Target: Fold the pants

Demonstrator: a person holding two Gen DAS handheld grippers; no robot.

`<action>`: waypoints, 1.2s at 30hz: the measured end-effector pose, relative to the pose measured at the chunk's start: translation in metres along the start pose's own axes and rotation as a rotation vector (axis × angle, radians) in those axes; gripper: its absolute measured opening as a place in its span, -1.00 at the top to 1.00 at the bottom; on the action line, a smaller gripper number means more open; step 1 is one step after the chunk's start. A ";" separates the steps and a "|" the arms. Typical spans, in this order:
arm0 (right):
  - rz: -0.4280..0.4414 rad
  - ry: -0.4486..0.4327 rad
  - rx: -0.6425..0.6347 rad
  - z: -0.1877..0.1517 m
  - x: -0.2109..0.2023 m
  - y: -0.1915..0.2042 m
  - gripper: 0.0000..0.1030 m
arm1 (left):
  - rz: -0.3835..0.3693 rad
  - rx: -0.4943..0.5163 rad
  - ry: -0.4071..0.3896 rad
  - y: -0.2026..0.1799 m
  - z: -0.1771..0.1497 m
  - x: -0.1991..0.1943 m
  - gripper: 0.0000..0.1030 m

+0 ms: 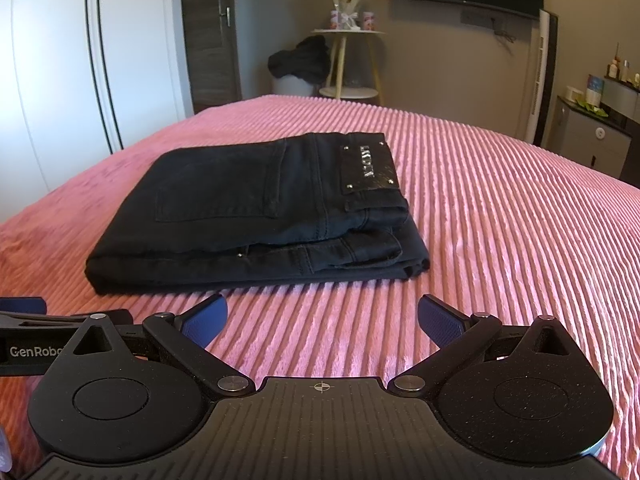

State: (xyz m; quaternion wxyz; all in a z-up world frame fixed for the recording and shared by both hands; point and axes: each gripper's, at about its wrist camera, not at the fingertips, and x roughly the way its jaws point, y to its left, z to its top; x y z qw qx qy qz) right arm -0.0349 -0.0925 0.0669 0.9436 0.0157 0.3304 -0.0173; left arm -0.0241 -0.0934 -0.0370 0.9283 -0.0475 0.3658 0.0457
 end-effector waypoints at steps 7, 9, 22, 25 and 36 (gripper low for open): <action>-0.001 0.001 0.002 0.000 0.000 0.000 -1.00 | -0.001 0.000 0.000 0.000 0.000 0.000 -0.92; -0.001 0.002 0.002 0.000 0.000 0.000 -1.00 | -0.002 0.000 0.004 0.000 0.000 0.001 -0.92; 0.000 0.001 0.009 -0.001 -0.001 -0.001 -1.00 | -0.028 -0.010 0.012 0.003 0.000 0.002 -0.92; -0.001 0.004 0.013 0.000 -0.001 -0.002 -1.00 | -0.019 0.000 0.007 0.001 -0.001 0.001 -0.92; 0.000 0.006 0.015 0.000 0.000 -0.004 -1.00 | -0.014 0.010 0.024 0.001 0.000 0.003 -0.92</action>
